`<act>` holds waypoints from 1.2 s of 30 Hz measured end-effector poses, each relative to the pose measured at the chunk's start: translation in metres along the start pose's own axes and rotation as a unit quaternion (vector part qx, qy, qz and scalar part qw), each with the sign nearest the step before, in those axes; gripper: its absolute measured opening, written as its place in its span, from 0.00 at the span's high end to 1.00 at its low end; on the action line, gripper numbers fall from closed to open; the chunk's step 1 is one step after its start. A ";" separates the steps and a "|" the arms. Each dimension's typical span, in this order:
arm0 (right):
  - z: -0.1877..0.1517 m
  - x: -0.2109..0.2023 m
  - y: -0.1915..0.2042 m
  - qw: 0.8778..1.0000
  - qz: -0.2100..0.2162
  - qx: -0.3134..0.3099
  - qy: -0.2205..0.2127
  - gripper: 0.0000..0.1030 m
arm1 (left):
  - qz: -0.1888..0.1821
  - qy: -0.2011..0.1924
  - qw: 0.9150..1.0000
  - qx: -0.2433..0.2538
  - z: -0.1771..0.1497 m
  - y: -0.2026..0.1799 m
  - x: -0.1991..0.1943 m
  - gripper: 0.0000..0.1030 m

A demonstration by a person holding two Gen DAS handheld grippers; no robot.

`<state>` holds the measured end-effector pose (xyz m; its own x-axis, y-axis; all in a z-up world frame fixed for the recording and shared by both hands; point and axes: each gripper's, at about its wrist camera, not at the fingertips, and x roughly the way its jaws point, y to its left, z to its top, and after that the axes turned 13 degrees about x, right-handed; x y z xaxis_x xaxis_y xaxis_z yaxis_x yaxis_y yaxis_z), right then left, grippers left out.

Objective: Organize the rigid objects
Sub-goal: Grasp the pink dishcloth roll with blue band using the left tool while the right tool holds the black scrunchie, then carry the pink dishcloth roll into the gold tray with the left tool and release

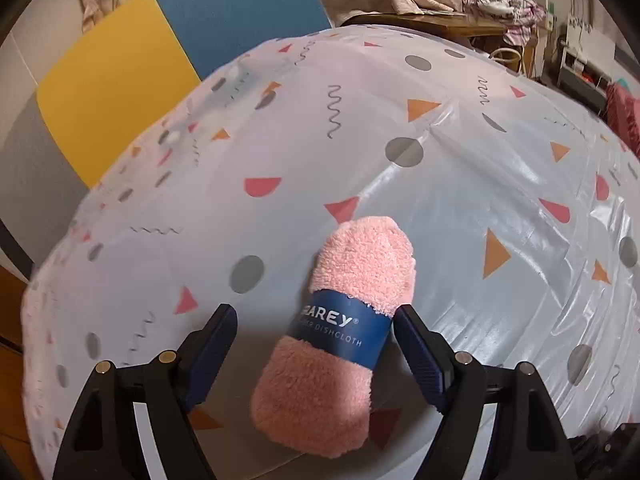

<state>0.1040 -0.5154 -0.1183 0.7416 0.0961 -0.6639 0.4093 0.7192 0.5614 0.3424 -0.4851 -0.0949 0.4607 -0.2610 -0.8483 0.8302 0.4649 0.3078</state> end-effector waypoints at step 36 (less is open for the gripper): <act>-0.005 0.007 0.025 0.994 -0.086 -0.071 -0.016 0.79 | -0.120 -0.104 0.964 -0.212 -0.168 -0.033 -0.192 0.55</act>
<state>0.1166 -0.4934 -0.1113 0.6841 -0.0572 -0.7271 0.4542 0.8134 0.3633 0.1745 -0.3083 -0.0147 0.3601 -0.5477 -0.7552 0.7386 0.6619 -0.1278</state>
